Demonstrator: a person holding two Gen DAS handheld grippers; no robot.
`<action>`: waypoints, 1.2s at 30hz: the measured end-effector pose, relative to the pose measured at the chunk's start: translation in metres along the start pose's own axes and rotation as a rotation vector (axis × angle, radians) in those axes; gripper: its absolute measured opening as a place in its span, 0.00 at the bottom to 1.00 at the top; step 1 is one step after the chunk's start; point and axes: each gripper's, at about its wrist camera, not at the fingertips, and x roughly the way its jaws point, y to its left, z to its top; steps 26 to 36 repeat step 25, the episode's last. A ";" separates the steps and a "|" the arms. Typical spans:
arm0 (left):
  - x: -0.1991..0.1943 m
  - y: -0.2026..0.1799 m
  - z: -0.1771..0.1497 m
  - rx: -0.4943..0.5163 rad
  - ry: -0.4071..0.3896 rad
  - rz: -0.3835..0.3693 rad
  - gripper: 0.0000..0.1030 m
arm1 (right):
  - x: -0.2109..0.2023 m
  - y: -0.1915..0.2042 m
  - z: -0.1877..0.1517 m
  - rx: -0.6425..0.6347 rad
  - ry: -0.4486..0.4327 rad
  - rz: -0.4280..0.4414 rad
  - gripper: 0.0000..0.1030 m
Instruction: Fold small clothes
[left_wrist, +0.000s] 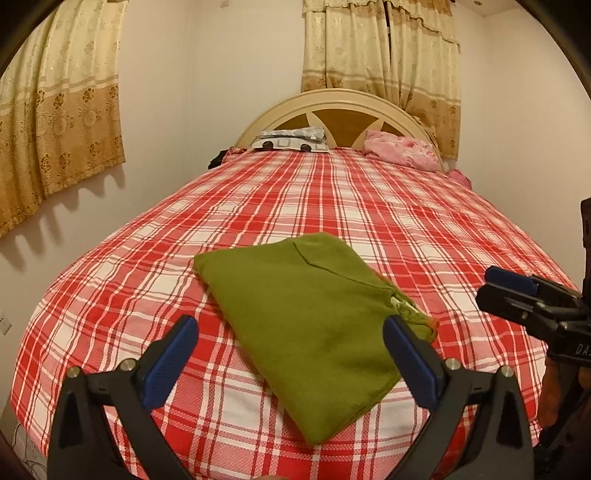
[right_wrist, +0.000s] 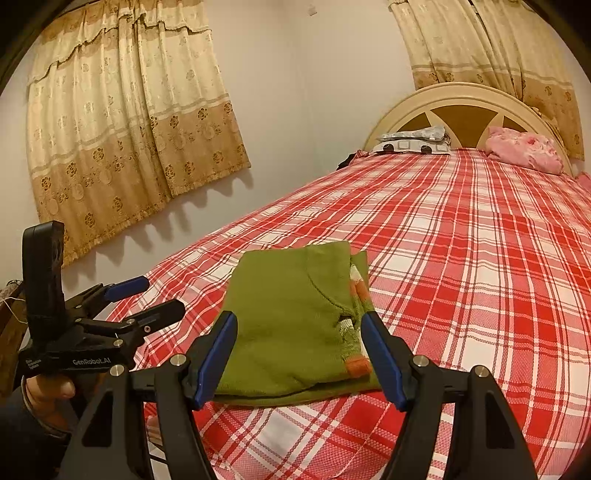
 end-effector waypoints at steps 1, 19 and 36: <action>0.000 -0.001 0.000 0.001 0.001 -0.002 0.99 | 0.000 0.000 0.000 -0.001 0.000 0.001 0.68; 0.001 0.007 -0.002 -0.005 -0.014 0.040 1.00 | 0.003 0.006 -0.003 -0.012 0.006 0.011 0.68; 0.000 0.006 -0.001 0.009 -0.026 0.042 1.00 | 0.005 0.005 -0.005 -0.012 0.016 0.014 0.68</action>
